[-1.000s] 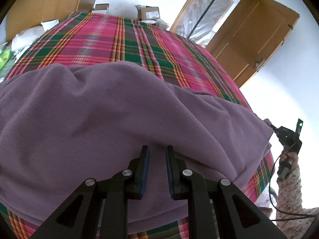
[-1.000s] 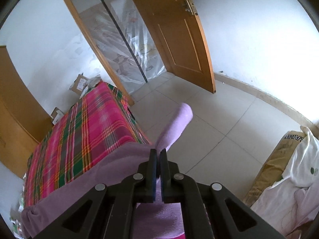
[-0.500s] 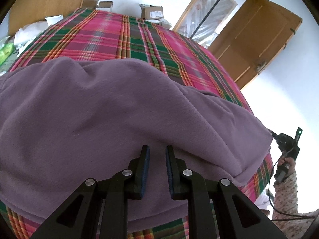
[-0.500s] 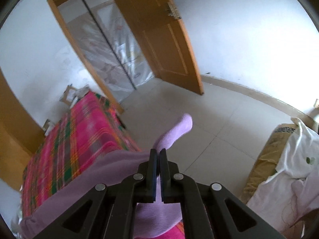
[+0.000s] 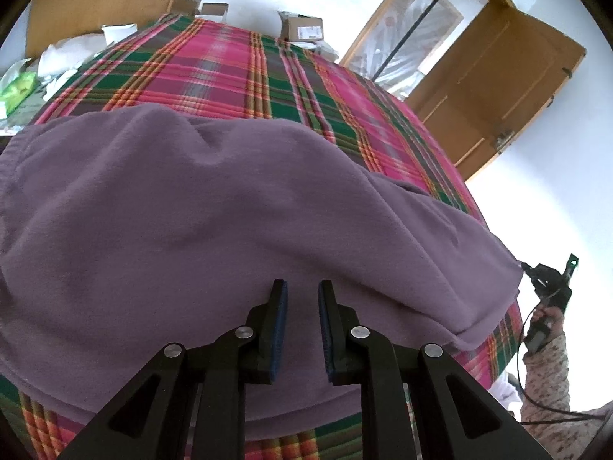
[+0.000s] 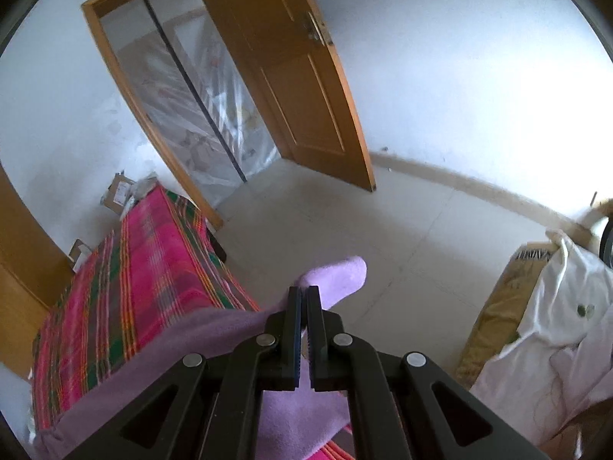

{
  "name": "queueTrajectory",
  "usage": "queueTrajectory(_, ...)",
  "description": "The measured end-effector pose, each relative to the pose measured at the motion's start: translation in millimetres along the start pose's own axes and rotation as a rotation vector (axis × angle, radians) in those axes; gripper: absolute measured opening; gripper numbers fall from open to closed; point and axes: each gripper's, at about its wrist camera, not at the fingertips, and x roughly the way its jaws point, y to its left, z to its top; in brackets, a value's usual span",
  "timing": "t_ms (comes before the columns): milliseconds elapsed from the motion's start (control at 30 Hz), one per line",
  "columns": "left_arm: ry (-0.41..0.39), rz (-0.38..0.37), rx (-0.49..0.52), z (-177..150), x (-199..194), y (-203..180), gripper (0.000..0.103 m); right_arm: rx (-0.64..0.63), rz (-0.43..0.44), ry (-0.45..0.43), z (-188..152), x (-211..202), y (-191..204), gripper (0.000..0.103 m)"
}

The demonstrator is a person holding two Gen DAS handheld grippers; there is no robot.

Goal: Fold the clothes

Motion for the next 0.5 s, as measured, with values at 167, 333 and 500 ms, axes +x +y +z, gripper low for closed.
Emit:
queueTrajectory(167, -0.009, -0.010, -0.021, -2, -3, 5, 0.017, -0.011, -0.072, 0.020, 4, 5, -2, 0.000)
queueTrajectory(333, -0.007, -0.002, -0.011, -1, -3, 4, 0.017, 0.014, -0.080, 0.029, 1, -3, -14, 0.002)
queueTrajectory(500, -0.007, -0.002, -0.019, 1, -3, 6, 0.017, -0.104, 0.082, 0.024, 1, -19, 29, 0.002)
